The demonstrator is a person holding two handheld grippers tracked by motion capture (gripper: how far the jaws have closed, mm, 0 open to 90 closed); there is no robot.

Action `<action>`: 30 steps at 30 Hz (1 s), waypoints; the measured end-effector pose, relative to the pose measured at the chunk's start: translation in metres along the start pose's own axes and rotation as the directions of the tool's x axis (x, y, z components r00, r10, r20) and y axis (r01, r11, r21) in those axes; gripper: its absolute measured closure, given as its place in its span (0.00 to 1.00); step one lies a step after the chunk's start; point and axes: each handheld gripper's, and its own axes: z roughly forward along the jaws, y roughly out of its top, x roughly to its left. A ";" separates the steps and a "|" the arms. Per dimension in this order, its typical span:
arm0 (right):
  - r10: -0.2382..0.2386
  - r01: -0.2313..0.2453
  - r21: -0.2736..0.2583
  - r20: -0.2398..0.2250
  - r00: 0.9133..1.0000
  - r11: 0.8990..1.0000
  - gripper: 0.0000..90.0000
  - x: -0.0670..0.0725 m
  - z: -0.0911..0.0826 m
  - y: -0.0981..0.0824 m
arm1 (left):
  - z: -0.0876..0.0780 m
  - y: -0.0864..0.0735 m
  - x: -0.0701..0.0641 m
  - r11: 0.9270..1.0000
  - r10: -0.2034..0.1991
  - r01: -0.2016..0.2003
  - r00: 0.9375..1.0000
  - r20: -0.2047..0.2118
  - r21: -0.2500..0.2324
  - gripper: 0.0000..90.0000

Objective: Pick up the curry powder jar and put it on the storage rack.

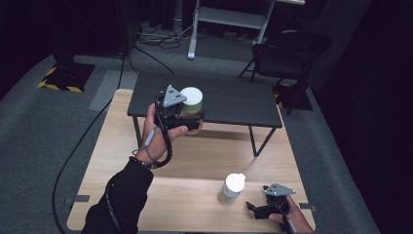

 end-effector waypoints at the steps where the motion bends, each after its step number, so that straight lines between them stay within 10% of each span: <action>1: 0.000 0.000 0.000 0.000 1.000 1.000 0.00 0.000 0.000 0.000 | 0.000 0.001 0.000 1.000 0.000 0.000 1.000 -0.004 -0.004 0.36; 30: 0.000 0.000 0.000 -0.001 1.000 1.000 0.00 0.000 0.000 0.000 | 0.041 0.033 0.028 1.000 -0.008 0.009 0.993 -0.114 0.014 0.36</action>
